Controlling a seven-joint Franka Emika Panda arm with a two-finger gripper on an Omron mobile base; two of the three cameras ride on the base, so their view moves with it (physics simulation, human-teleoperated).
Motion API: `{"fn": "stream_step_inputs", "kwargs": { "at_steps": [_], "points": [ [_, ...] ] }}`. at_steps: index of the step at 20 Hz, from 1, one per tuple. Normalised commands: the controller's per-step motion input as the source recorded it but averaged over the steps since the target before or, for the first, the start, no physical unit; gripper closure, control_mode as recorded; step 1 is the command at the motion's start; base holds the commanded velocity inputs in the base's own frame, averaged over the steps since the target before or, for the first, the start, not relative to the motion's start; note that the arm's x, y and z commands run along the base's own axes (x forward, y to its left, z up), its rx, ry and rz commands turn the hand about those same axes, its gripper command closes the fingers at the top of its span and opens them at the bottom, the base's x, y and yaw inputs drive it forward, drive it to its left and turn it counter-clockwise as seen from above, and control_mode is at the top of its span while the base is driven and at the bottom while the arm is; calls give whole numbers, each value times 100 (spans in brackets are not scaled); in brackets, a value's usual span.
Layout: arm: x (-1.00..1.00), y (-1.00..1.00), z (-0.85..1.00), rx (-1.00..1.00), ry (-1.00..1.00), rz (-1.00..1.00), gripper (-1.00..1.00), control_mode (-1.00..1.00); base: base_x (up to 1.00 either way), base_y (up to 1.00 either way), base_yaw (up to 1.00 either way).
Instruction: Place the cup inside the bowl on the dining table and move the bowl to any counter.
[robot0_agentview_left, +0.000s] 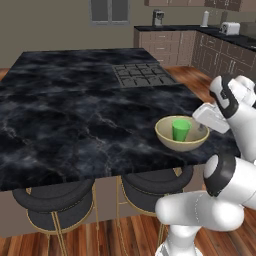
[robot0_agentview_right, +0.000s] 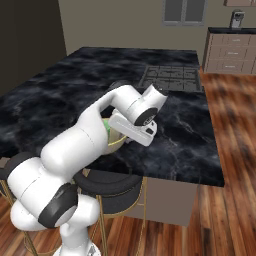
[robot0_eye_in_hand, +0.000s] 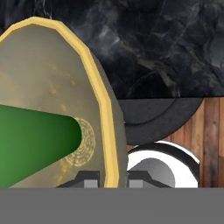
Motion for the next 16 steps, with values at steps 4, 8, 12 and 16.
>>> {"fn": "stream_step_inputs", "kwargs": {
  "at_steps": [4, 8, 12, 16],
  "points": [
    [0, 0, 0, 0, 12, -8, 100, -100, 0, 0, 0],
    [0, 0, 0, 0, 0, 0, 100, -100, 0, 0, 0],
    [0, 0, 0, 0, 0, 0, 100, -100, 0, 0, 0],
    [0, 0, 0, 0, 0, 0, 100, -100, 0, 0, 0]
  ]
}}
